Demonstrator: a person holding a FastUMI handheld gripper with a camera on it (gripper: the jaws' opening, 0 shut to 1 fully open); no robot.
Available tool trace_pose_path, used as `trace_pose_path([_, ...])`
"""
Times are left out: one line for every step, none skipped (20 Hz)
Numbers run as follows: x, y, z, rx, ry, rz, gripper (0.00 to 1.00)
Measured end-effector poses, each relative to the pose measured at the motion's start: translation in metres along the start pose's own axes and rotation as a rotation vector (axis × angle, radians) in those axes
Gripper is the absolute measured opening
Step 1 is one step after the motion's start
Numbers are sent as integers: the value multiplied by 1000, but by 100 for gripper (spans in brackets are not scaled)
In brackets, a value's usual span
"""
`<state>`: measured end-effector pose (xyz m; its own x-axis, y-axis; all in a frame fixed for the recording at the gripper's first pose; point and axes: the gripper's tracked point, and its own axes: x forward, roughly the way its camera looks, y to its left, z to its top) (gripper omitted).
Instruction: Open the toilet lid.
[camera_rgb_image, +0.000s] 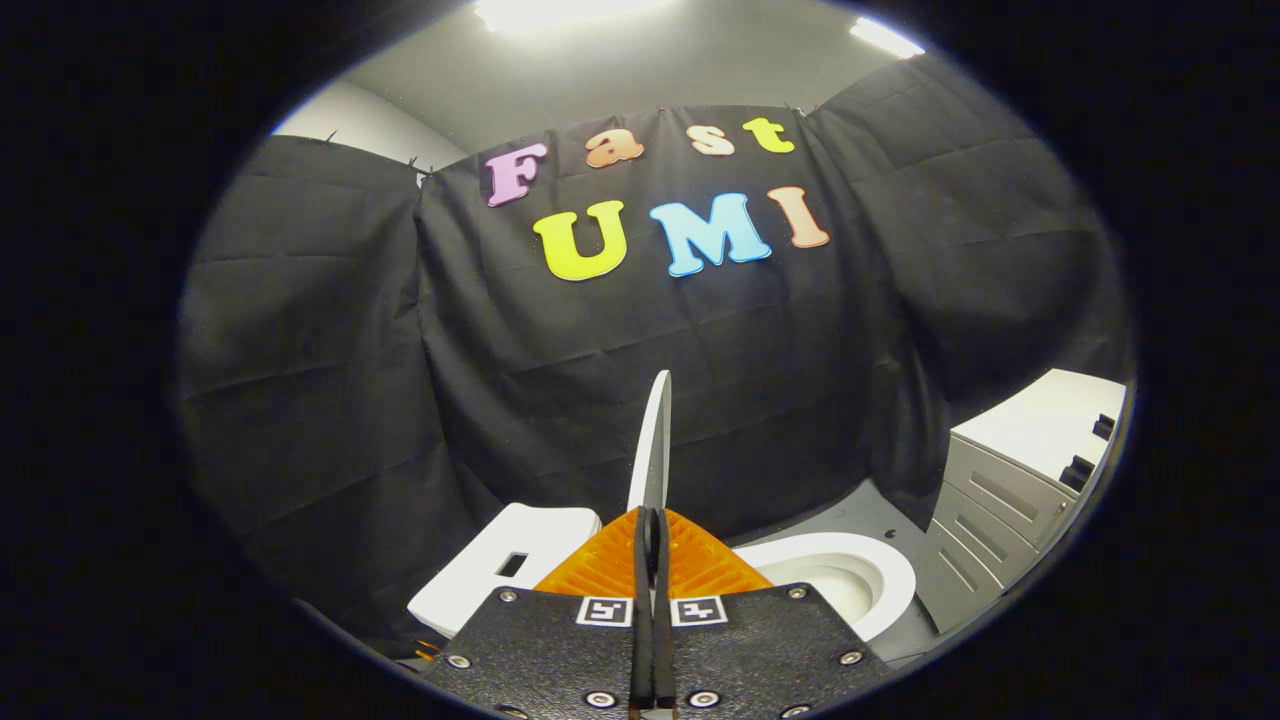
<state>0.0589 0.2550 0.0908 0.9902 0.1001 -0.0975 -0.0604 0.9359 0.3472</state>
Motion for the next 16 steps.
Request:
trace_pose_path([0,4,0,-13,-1,6,0])
trace_pose_path([2,10,0,-25,-2,12,0])
trace_pose_path([1,17,-1,-40,-4,18,0])
trace_pose_path([2,25,-1,-53,-4,25,0])
trace_pose_path([3,32,-2,-67,-6,32,0])
trace_pose_path([3,40,-1,-85,-7,38,0])
trace_pose_path([4,47,-3,-102,-6,38,0])
trace_pose_path([4,53,-6,-121,-4,36,0])
trace_pose_path([4,61,-8,-133,-3,39,0])
trace_pose_path([4,67,-9,-139,-5,41,0])
trace_pose_path([5,75,-9,-142,-8,47,0])
trace_pose_path([5,80,-10,-144,-11,53,0])
trace_pose_path([7,86,-10,-145,-12,54,0])
trace_pose_path([7,91,-12,-144,-13,58,0])
trace_pose_path([7,100,-14,-150,-10,62,0])
trace_pose_path([8,109,-17,-161,-8,71,0])
